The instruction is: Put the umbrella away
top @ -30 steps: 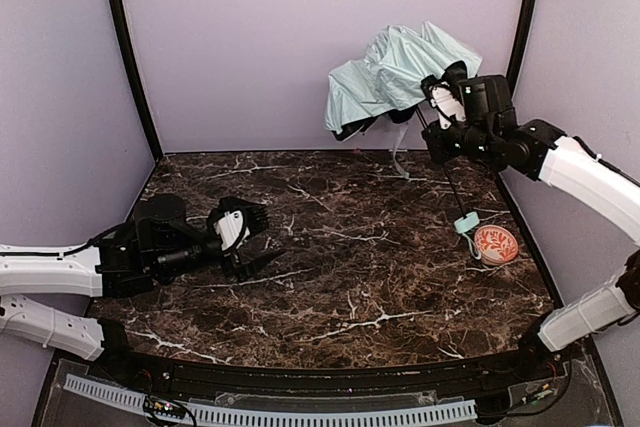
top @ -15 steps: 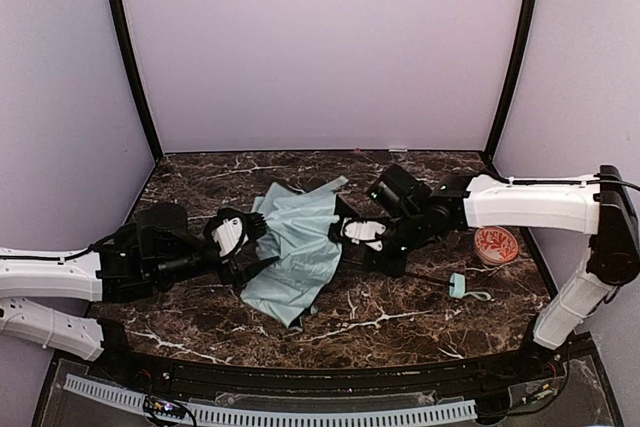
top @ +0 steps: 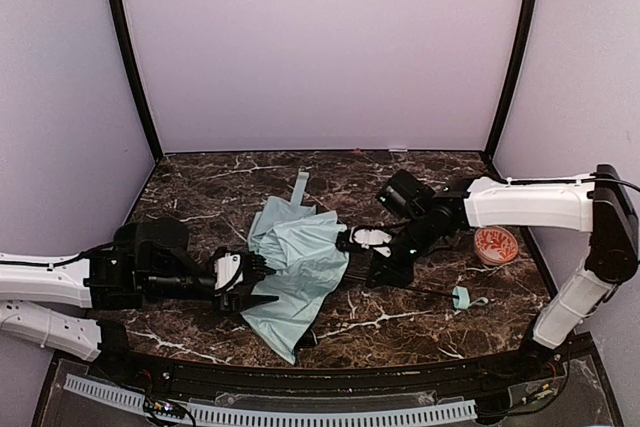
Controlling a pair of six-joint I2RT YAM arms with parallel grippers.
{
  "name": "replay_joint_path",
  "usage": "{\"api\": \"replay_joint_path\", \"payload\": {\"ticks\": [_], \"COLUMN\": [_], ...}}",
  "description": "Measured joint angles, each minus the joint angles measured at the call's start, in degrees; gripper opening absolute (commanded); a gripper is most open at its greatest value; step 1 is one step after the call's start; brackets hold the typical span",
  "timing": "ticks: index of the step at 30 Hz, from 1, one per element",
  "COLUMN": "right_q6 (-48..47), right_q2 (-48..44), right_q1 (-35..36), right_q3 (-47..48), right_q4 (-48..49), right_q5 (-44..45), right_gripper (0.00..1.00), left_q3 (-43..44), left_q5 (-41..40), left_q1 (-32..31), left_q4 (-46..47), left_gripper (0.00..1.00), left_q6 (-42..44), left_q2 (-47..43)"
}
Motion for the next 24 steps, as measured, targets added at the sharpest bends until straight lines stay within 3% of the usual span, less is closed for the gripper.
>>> {"api": "replay_joint_path", "payload": {"ticks": [6, 10, 16, 21, 24], "right_q6": [-0.4, -1.9, -5.0, -6.8, -7.9], "right_q2": [-7.0, -10.3, -13.6, -17.0, -19.3], "right_q1": [-5.9, -6.7, -6.6, -6.6, -6.6], "right_q3": [2.4, 7.1, 10.0, 8.9, 7.8], "right_q4": [-1.5, -3.1, -6.4, -8.9, -9.4], "right_q5": [-1.1, -0.4, -1.2, -0.7, -0.6], "right_gripper": [0.0, 0.0, 0.0, 0.0, 0.0], "left_q3": [1.3, 1.3, -2.5, -3.9, -3.8], "left_q5": [6.2, 6.2, -1.6, -0.9, 0.2], "left_q1": [-2.4, -2.7, 0.2, 8.5, 10.2], "left_q4": [-2.8, -2.5, 9.3, 20.1, 27.8], "left_gripper": [0.23, 0.08, 0.09, 0.19, 0.24], "left_q6": [2.1, 4.7, 9.9, 12.2, 14.2], "left_q2": [0.7, 3.6, 12.3, 18.1, 23.0]}}
